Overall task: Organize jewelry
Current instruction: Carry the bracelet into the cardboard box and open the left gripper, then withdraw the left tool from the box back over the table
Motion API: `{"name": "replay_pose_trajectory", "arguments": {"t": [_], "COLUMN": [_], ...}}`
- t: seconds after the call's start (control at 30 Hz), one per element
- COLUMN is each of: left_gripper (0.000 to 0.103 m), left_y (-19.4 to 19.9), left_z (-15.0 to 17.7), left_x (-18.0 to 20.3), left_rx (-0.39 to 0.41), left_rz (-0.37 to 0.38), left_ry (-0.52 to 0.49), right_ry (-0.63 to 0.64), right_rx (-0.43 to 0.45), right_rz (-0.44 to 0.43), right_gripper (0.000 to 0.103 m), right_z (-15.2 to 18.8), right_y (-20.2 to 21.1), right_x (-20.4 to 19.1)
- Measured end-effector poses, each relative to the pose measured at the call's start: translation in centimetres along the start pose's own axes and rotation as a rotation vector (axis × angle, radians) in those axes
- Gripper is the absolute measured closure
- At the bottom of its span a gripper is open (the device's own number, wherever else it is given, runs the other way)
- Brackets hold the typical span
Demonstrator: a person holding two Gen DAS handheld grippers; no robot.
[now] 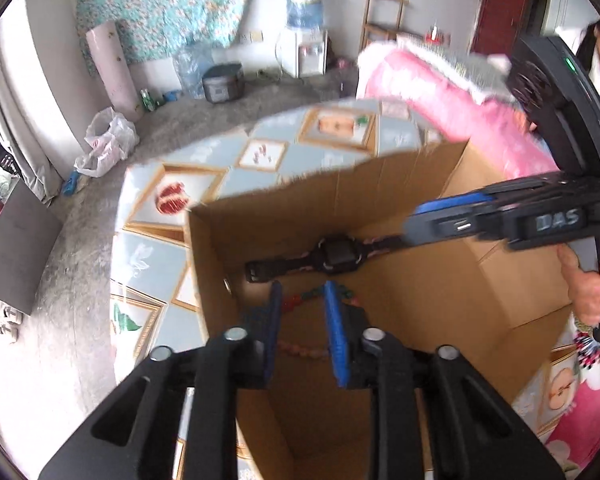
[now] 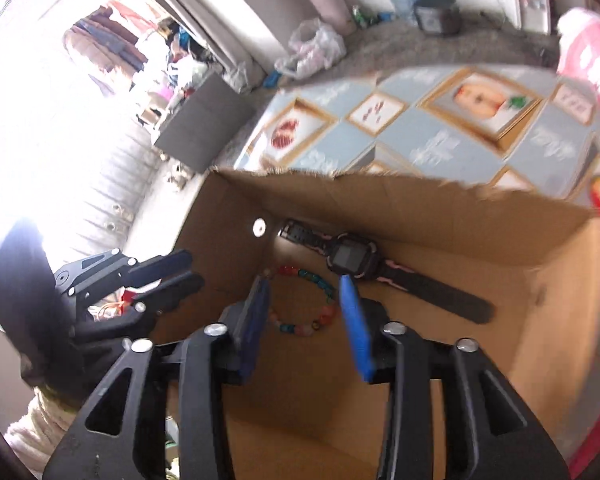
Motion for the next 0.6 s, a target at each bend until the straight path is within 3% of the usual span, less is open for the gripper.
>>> {"name": "replay_pose_trajectory", "arguments": {"t": [0.03,0.1,0.2,0.3,0.43,0.57,0.6], "left_gripper": [0.067,0.046,0.031,0.028,0.028,0.028,0.028], "left_y": [0.9,3.4,5.6,5.5,3.5,1.6,1.7], "left_z": [0.1,1.0,3.1,5.9,9.8,11.6,11.7], "left_x": [-0.3,-1.1,-2.5,-3.7,-4.4,-2.5,-2.1], "left_rx": [0.021,0.090,0.148,0.149,0.125,0.068,0.068], "left_rz": [0.001,0.013,0.007,0.057,0.175,0.274,0.268], "left_ry": [0.014,0.051,0.133,0.262,0.442,0.471,0.471], "right_ry": [0.017,0.050,0.058,0.005,-0.102,-0.149,-0.140], "right_rx": [0.040,0.120,0.208,0.232,0.166,0.093,0.088], "right_rz": [0.019,0.068,0.172,0.230,0.224,0.136,0.141], "right_gripper": [0.047,0.044,0.039,0.038,0.038,0.038,0.038], "right_z": [0.4,1.6,4.0,7.3,10.2,11.6,11.3], "right_y": [1.6,5.0,9.0,10.6,9.1,6.9,6.4], "right_x": [-0.1,-0.1,1.0,2.7,6.1,6.9,6.5]}}
Point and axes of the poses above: each gripper's, at about its wrist camera, not at the fingertips, and y roughly against the way its jaws point, x to its right, z to its underside, the point moved 2 cm from there along -y, roughly the way its jaws point, and after that the axes turned 4 degrees about -z, right-handed, at the moved point
